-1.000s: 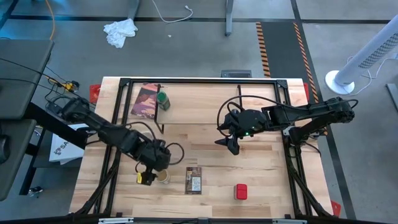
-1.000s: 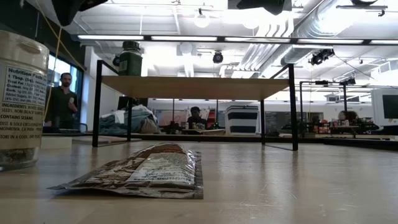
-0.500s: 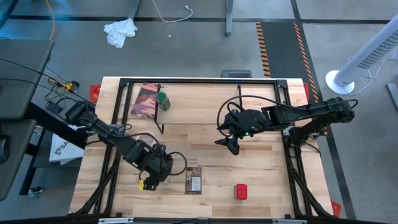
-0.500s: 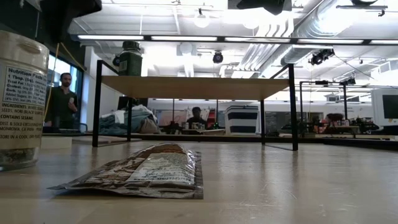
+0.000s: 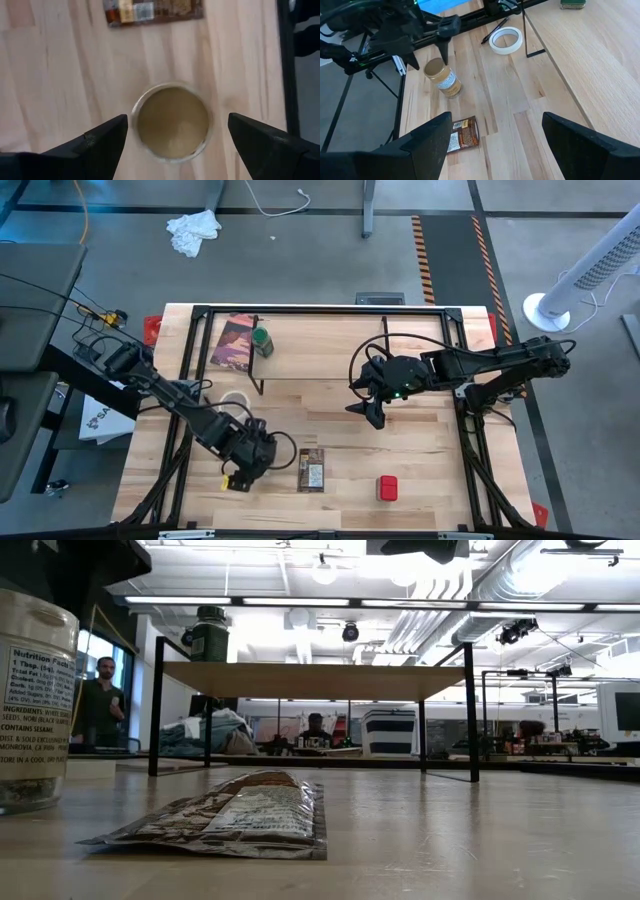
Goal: Shelf spices
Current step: Put the brown seasoning bottle on the shelf
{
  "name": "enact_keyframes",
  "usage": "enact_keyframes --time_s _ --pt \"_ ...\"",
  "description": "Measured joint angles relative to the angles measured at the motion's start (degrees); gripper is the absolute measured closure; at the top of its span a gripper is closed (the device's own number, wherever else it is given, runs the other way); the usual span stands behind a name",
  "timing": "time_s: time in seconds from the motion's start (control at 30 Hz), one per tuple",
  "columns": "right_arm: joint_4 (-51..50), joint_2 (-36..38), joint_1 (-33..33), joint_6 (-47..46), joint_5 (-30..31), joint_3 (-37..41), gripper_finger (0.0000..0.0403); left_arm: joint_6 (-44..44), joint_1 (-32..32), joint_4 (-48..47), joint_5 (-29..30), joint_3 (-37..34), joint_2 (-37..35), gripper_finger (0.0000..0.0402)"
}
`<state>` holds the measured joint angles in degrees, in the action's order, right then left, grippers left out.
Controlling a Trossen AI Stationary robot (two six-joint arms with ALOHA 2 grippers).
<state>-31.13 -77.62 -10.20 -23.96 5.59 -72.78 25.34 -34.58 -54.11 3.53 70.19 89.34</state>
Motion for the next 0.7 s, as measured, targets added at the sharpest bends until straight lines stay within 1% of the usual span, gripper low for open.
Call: enact_keyframes --time_s 0.17,0.47,0.7 --pt "0.0 0.0 0.0 0.0 0.0 0.0 0.0096 -0.4 -0.2 3.4 -0.2 -1.7 0.0 0.0062" --pt "0.0 0.0 0.0 0.0 0.0 0.0 0.0096 0.1 0.1 5.1 0.0 -4.8 0.0 0.0062" --pt "0.0 0.0 0.1 0.0 0.0 0.0 0.0096 -1.9 0.2 8.2 1.6 -4.9 0.4 0.0065"
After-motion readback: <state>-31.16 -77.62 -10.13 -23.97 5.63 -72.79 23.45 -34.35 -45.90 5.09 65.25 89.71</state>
